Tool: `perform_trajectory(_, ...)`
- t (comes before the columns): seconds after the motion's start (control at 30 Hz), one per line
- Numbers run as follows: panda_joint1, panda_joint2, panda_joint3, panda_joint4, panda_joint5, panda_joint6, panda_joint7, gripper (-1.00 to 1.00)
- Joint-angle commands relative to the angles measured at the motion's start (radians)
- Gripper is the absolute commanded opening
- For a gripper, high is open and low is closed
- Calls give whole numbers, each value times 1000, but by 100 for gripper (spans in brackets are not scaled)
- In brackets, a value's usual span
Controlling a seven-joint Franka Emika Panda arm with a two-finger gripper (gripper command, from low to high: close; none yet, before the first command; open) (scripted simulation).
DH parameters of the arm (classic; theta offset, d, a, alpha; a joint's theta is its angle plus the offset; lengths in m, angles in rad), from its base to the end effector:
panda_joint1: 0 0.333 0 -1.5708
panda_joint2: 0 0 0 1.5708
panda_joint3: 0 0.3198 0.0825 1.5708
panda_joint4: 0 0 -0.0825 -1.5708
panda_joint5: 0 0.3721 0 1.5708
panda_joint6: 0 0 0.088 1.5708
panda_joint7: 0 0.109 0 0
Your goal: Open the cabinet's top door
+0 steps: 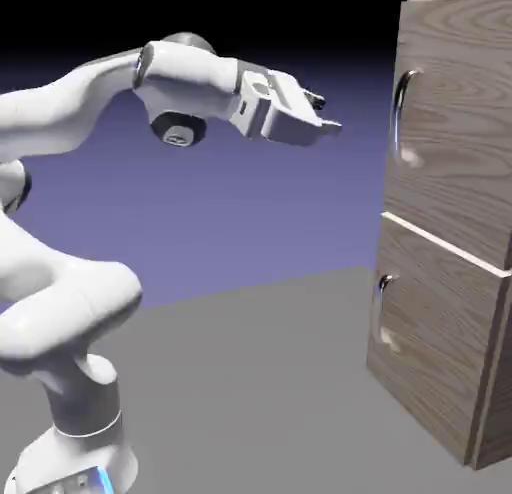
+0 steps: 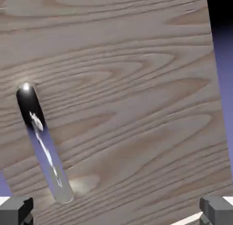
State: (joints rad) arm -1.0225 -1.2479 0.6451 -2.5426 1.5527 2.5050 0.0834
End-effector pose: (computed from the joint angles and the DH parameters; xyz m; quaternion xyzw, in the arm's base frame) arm 0.3080 -0.0066 0.6514 -0.6449 0.4376 -0.5677 0.2651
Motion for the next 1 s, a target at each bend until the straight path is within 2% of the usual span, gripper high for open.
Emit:
perform_trajectory(0.0,-29,-19,18,7,44,-15,-18,0)
perform_trajectory(0.63,-541,-355,337,140,812,-278,-344,0)
perform_trajectory(0.77,-658,-322,391,282,872,-248,-337,0)
perform_trajectory(0.8,-658,-322,391,282,872,-248,-337,-100)
perform_trajectory(0.97,-607,-289,341,166,904,-422,-447,-100)
